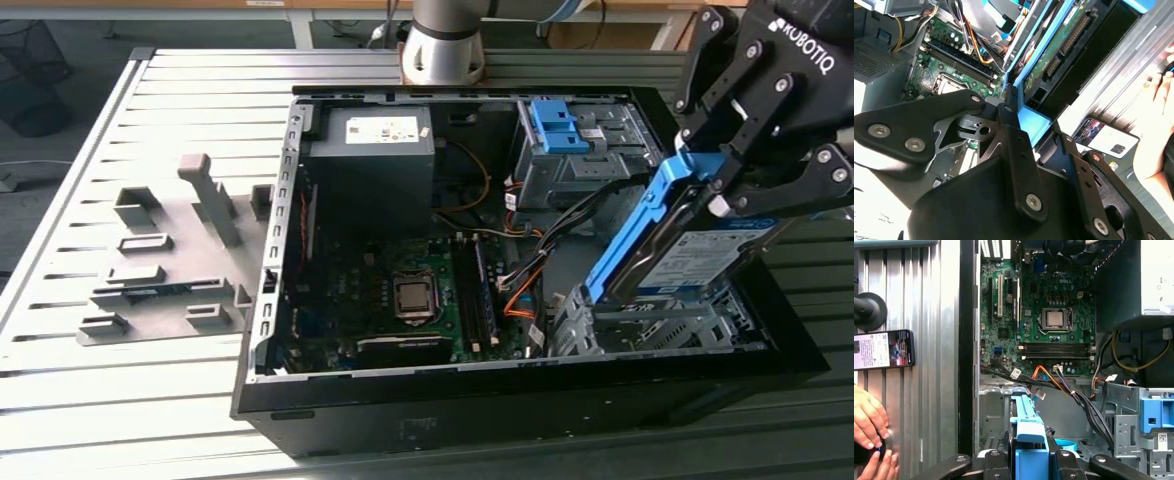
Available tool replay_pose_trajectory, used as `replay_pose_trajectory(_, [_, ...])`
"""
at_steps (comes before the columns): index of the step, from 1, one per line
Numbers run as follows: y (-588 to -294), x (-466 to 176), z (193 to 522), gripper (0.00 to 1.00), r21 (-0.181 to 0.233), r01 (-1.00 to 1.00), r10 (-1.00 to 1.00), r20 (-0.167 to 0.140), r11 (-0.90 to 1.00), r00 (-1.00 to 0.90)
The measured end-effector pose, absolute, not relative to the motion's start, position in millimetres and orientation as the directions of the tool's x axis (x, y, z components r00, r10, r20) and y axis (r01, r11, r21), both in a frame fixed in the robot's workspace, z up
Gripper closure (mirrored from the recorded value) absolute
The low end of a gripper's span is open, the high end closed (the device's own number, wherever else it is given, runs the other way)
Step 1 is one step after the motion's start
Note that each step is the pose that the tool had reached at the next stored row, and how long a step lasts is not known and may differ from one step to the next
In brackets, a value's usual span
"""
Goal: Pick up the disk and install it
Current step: 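Insert the disk into the insertion slot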
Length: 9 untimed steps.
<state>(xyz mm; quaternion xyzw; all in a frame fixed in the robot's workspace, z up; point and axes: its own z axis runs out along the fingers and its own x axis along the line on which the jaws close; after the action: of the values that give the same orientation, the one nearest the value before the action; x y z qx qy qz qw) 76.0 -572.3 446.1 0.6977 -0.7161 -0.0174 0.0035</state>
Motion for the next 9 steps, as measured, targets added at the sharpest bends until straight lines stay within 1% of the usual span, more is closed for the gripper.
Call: replay_pose_trajectory(9, [-572.3,76.1,437.1,0.64,0.03,-0.999,-0.999,-0.019,0.029,-0.029])
